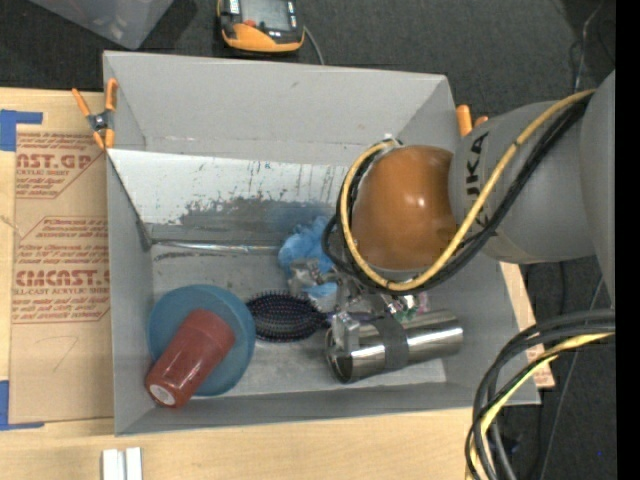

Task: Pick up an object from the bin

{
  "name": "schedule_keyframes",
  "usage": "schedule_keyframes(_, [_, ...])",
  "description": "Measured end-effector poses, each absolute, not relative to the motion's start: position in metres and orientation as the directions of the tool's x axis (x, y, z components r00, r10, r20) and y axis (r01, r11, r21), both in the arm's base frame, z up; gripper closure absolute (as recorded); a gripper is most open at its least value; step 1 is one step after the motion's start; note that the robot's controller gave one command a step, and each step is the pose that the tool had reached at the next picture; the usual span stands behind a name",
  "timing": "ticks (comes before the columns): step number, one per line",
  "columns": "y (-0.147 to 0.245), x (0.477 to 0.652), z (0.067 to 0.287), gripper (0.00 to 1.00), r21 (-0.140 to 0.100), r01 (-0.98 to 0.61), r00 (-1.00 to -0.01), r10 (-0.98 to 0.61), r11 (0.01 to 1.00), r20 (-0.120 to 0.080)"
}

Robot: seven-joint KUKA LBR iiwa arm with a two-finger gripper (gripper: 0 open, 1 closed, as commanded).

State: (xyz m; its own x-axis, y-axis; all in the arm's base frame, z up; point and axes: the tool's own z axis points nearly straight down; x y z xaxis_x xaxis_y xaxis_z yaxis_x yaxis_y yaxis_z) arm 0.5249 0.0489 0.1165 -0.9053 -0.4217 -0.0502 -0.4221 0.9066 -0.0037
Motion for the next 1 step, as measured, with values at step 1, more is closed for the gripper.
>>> schedule_keyframes(1, [0.0777, 0.5008, 0.0744, 0.00, 0.002, -0.610, -0.792, -0.609, 0.793, -0.026])
